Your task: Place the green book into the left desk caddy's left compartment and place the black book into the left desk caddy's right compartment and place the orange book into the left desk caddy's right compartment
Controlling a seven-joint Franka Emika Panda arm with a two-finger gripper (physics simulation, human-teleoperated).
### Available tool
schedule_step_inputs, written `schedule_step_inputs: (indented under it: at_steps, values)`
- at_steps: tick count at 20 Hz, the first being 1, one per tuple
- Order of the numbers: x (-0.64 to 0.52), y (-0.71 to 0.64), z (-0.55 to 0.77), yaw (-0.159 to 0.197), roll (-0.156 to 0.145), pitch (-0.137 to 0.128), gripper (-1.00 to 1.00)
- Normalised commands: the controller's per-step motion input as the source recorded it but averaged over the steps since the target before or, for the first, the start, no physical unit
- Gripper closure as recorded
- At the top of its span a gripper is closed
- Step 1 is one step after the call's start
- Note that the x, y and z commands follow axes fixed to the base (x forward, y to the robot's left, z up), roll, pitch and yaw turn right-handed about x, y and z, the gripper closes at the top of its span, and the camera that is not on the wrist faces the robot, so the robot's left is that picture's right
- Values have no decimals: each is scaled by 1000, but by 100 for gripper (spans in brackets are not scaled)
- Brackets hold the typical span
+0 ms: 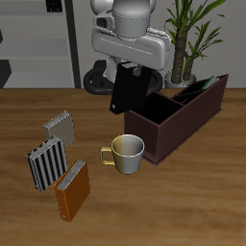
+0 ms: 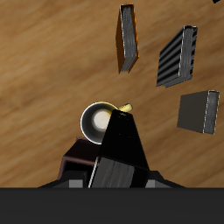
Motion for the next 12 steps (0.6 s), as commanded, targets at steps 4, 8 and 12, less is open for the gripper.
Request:
schedule_step_inputs:
  at_steps: [4,8,12]
  values:
    - [-501,269,56,-61,45,-9,100]
    - [-486,313,99,-42,6,-57,100]
    - [-312,341,-37,5,34,-27,100]
